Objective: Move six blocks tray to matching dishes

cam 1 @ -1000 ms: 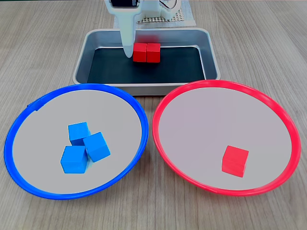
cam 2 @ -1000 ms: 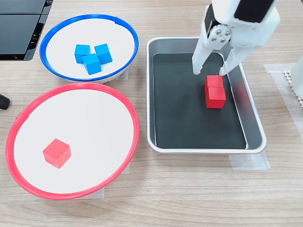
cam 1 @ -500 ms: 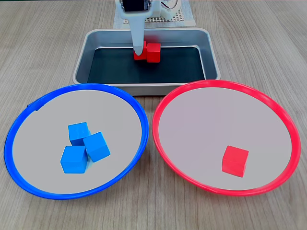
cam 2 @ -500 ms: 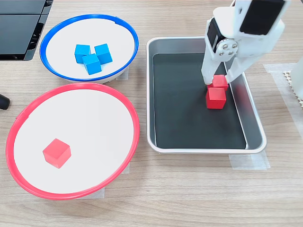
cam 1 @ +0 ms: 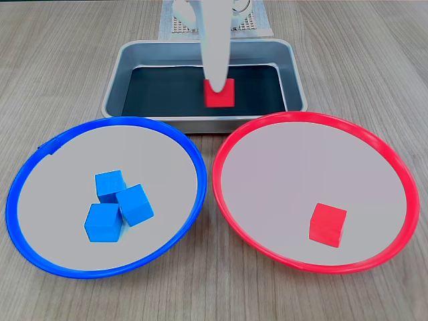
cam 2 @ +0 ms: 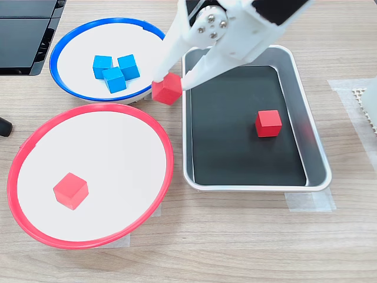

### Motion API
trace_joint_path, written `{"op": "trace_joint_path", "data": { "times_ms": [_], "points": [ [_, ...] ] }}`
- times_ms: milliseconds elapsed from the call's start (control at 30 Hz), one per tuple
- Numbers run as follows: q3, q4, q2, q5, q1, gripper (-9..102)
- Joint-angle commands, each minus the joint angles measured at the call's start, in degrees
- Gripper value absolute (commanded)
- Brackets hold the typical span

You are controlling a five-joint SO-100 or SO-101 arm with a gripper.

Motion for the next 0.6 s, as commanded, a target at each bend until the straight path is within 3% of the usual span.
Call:
{"op": "trace_joint_path", "data": {
  "times_ms": [0,167,367,533,567],
  "points": [
    [-6.24,-4.57,-3.78,2.37,-5.54,0],
    [-10.63,-9.58,-12.48,1.76,-13.36,1],
    [-11.07,-8.96,-15.12,-1.58,-16.08,23],
    [-10.9,-4.39,-12.04,-1.41,-13.71,9],
    [-10.63,-2.9,-10.99,-1.58,-12.92,2]
  ]
}}
